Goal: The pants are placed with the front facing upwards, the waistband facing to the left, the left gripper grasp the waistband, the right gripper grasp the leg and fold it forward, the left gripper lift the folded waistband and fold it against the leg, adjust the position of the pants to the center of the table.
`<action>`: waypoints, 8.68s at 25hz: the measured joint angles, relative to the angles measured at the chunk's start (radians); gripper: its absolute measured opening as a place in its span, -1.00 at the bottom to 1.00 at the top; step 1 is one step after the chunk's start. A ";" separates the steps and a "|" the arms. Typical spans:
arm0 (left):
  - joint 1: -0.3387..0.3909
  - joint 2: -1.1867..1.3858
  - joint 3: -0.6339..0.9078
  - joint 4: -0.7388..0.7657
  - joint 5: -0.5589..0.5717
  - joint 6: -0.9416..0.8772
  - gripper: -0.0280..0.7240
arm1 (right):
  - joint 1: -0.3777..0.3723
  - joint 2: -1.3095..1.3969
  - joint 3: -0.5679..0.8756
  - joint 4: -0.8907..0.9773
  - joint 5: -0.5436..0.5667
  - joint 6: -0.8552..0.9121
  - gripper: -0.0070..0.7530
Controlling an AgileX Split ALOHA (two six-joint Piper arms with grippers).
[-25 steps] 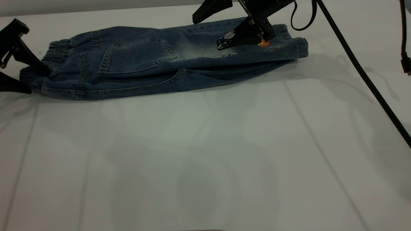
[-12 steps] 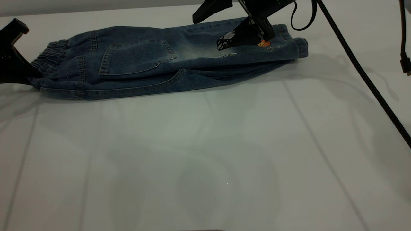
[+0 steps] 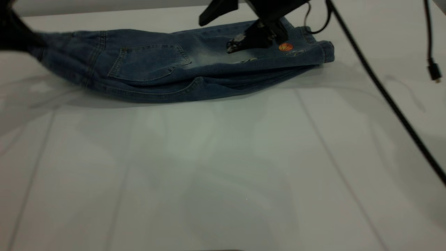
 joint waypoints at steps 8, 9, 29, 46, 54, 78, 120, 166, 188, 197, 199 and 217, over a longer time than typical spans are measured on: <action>-0.114 -0.157 0.000 0.000 0.013 0.041 -0.75 | 0.112 0.003 -0.009 -0.010 -0.167 0.000 0.44; -0.123 -0.176 0.000 0.000 0.015 0.047 -0.75 | 0.124 0.008 -0.009 -0.010 -0.178 0.000 0.44; -0.293 -0.371 -0.010 0.008 0.054 0.118 -0.75 | 0.062 0.048 -0.141 -0.240 0.142 0.030 0.44; -0.376 -0.359 -0.096 0.012 0.023 0.141 -0.75 | 0.069 0.119 -0.172 -0.269 0.162 0.034 0.44; -0.470 -0.259 -0.133 0.011 -0.028 0.142 -0.75 | -0.051 0.040 -0.341 -0.289 0.211 0.080 0.38; -0.636 0.207 -0.391 0.004 -0.008 0.221 0.42 | -0.202 -0.091 -0.470 -0.301 0.305 0.135 0.32; -0.445 -0.359 -0.390 0.240 0.290 0.096 0.62 | 0.342 0.189 -0.488 -1.418 0.245 0.852 0.31; -0.445 -0.912 -0.377 0.630 0.708 -0.206 0.54 | 0.345 -1.077 0.038 -1.216 0.417 0.705 0.31; -0.445 -1.291 0.473 0.728 0.708 -0.277 0.53 | 0.345 -1.856 1.212 -1.284 0.334 0.706 0.31; -0.445 -1.437 0.606 0.838 0.659 -0.376 0.53 | 0.345 -2.013 1.230 -1.284 0.244 0.709 0.31; -0.445 -1.460 0.609 0.839 0.654 -0.382 0.53 | 0.345 -2.015 1.244 -1.278 0.250 0.710 0.31; -0.445 -1.524 0.609 0.838 0.652 -0.398 0.53 | 0.344 -2.015 1.256 -1.265 0.263 0.710 0.31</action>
